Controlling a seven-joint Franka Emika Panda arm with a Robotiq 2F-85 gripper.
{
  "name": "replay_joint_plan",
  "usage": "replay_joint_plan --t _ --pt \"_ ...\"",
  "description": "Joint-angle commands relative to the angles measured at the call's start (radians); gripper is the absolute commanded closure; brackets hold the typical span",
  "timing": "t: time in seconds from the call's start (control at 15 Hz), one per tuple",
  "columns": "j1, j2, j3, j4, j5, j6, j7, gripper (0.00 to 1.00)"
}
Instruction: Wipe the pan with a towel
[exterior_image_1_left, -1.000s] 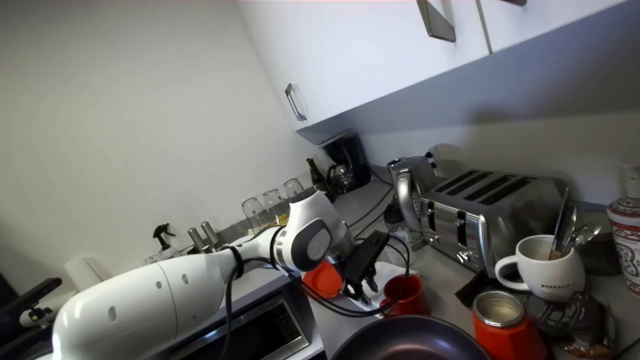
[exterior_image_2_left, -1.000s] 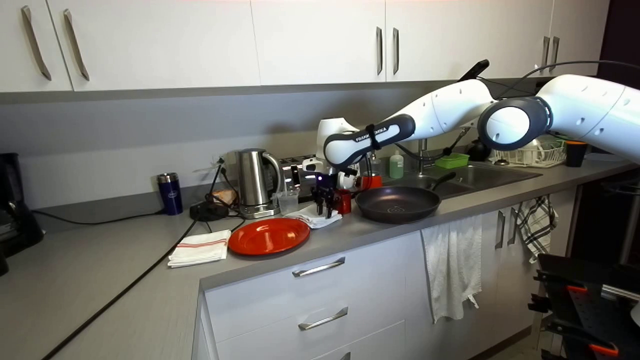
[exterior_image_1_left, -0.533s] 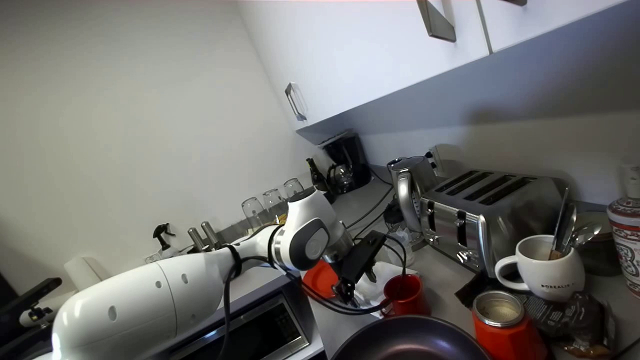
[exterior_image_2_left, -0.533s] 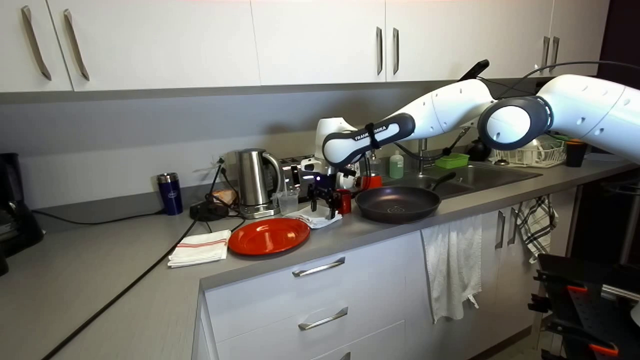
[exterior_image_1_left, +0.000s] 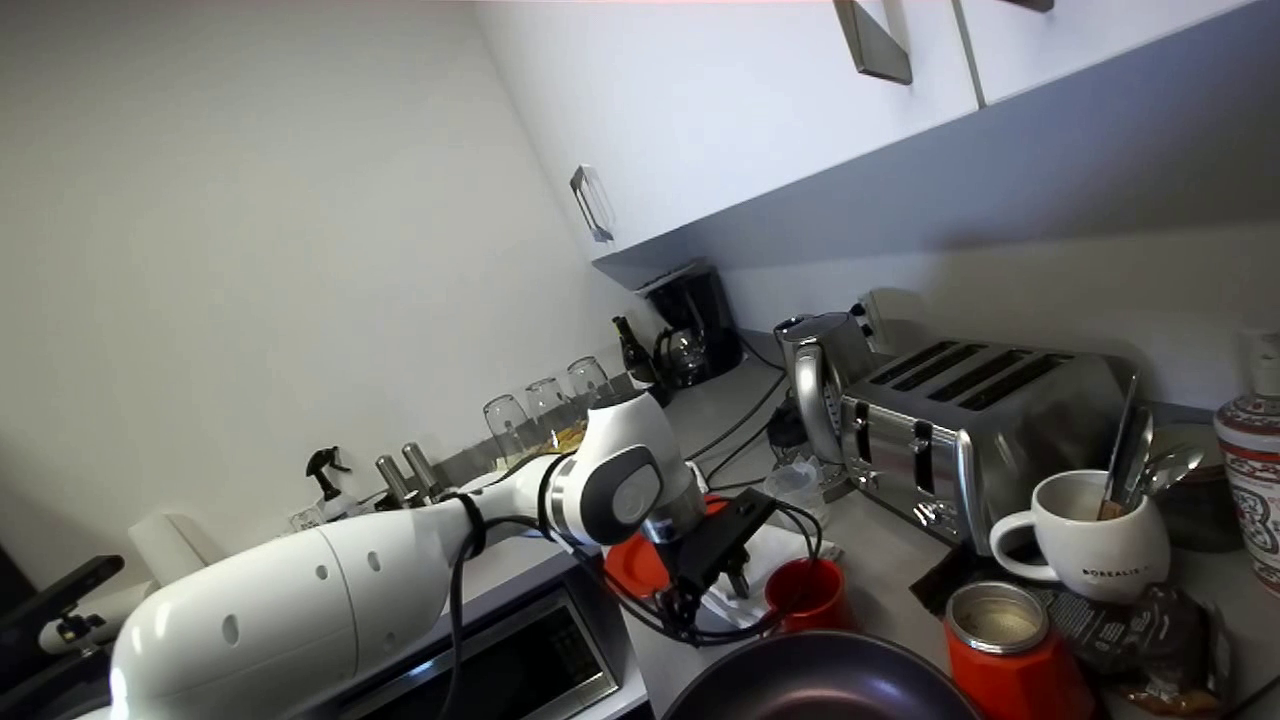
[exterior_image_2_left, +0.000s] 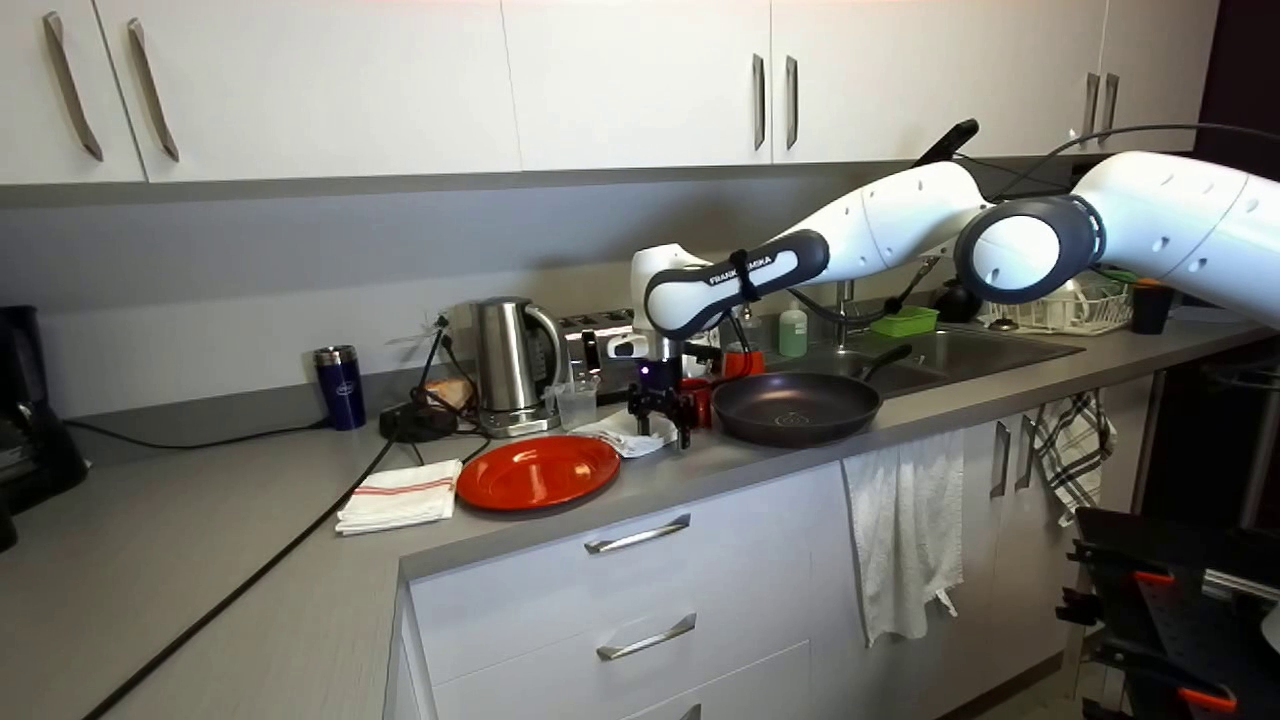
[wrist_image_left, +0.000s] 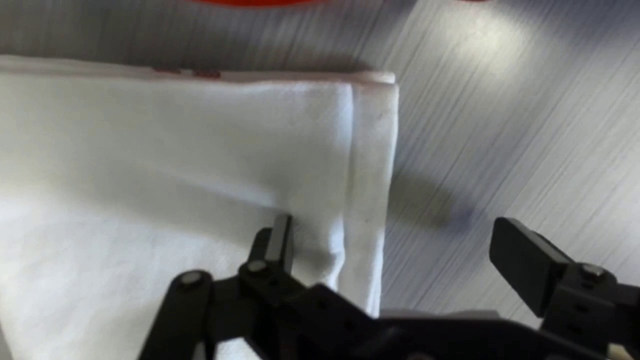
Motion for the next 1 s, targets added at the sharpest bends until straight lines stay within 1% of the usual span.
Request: replay_joint_plan --t 0.0,0.13,0.2,0.27,0.33,0.4,0.53,0.6,0.93 --pt "-0.002 0.027 0.002 0.046 0.010 -0.029 0.016 0.00" --pt "-0.002 0.026 -0.001 0.045 0.006 -0.017 0.017 0.00" --pt "-0.003 0.026 -0.002 0.046 0.006 -0.016 0.019 0.03" --pt "-0.004 0.026 -0.002 0.046 0.005 -0.016 0.018 0.26" --pt "-0.004 0.025 -0.002 0.045 0.005 -0.014 0.017 0.27" --pt "-0.005 0.023 -0.003 0.044 0.004 -0.011 0.015 0.31" --pt "-0.006 0.020 -0.002 0.042 0.004 -0.008 0.013 0.46" --pt "-0.006 0.019 -0.002 0.043 0.003 -0.006 0.013 0.55" --pt "-0.008 0.009 0.000 0.043 0.004 0.003 0.007 0.92"
